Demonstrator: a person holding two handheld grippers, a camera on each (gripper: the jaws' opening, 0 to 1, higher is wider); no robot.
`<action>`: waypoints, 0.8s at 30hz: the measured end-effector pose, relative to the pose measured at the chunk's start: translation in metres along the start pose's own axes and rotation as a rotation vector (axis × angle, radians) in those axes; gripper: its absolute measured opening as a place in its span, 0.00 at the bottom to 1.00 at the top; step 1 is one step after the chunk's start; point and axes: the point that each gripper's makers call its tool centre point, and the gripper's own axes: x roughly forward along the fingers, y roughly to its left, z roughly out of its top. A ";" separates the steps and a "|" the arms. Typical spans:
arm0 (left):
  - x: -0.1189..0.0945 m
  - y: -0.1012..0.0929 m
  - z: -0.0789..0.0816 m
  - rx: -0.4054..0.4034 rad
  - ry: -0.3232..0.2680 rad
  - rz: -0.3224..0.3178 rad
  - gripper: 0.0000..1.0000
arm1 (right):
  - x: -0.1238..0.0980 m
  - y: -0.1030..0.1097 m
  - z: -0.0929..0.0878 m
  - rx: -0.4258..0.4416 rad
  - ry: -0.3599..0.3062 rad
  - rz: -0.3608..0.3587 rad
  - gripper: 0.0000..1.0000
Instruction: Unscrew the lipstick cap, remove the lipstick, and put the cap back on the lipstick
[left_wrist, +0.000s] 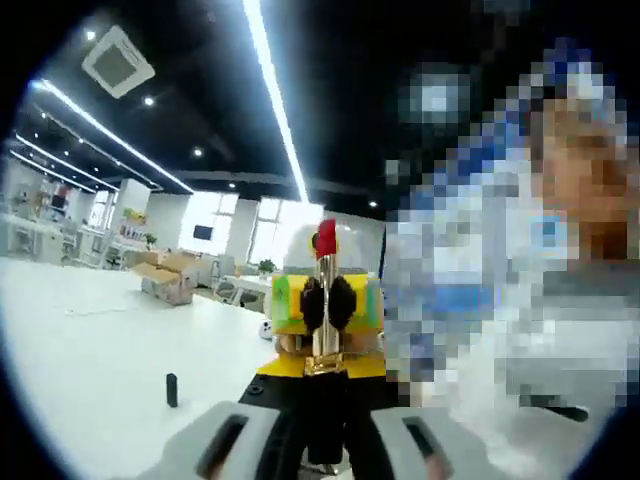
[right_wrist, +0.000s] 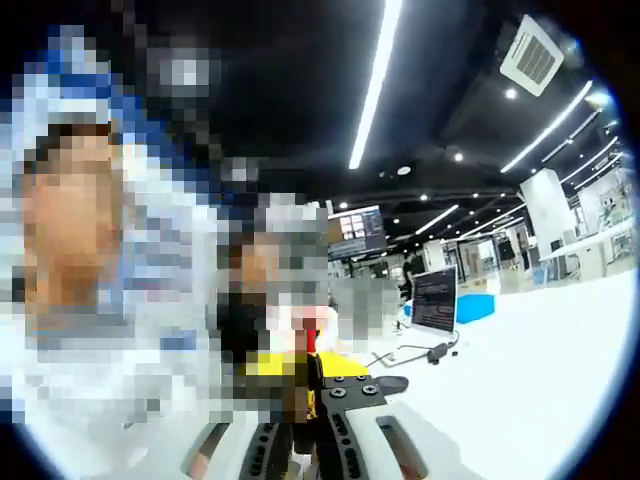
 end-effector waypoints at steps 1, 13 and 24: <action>0.001 0.006 0.000 0.032 0.001 0.046 0.12 | 0.000 -0.002 0.000 -0.014 -0.003 -0.015 0.06; -0.007 0.036 0.005 0.234 0.009 0.334 0.12 | -0.010 -0.036 0.019 -0.138 -0.002 -0.150 0.06; -0.009 0.039 0.006 0.263 0.011 0.348 0.13 | -0.013 -0.043 0.023 -0.134 -0.001 -0.158 0.06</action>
